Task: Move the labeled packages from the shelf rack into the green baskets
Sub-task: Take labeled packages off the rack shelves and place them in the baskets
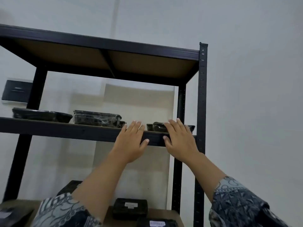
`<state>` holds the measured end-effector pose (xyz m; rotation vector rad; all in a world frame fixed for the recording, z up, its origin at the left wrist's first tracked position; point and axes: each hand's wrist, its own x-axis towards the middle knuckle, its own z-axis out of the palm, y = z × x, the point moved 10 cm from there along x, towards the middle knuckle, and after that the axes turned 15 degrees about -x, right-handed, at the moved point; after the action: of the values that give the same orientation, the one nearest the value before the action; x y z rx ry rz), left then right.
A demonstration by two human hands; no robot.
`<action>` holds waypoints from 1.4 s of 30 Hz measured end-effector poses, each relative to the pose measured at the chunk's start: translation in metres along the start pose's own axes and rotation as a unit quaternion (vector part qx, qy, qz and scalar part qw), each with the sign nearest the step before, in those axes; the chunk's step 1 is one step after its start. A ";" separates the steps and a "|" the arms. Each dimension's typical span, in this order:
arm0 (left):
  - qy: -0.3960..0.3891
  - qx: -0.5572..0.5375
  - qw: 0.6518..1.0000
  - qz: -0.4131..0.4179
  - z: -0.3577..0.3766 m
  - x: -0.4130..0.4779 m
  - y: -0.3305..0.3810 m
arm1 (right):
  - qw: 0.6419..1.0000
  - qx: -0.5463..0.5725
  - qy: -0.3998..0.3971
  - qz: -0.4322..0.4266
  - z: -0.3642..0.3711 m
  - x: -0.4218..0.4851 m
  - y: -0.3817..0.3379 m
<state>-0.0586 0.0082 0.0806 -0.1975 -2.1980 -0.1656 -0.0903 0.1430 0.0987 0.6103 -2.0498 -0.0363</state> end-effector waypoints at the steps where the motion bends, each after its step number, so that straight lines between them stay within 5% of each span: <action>1: 0.009 0.002 1.000 0.004 -0.001 0.004 -0.002 | 1.000 -0.007 0.007 0.005 0.001 0.006 0.005; 12: -0.050 -0.036 0.998 0.024 0.016 0.062 -0.036 | 0.989 -0.033 -0.119 0.077 0.042 0.052 0.053; 20: -0.002 -0.042 0.999 0.017 0.023 0.059 -0.045 | 0.991 -0.044 0.081 0.096 0.018 0.038 0.048; 32: 0.001 -0.035 0.999 0.020 0.022 0.057 -0.043 | 0.984 -0.096 0.117 0.097 0.014 0.027 0.041; 37: -0.074 -0.046 0.996 0.012 0.026 0.064 -0.042 | 0.994 -0.081 0.052 0.056 0.012 0.049 0.040; 42: -0.114 -0.044 0.992 -0.004 0.023 0.075 -0.048 | 0.991 -0.036 -0.125 0.018 0.013 0.071 0.038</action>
<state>-0.1305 -0.0284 0.1248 -0.2675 -2.4213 -0.2546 -0.1456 0.1426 0.1585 0.5451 -2.2902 -0.1727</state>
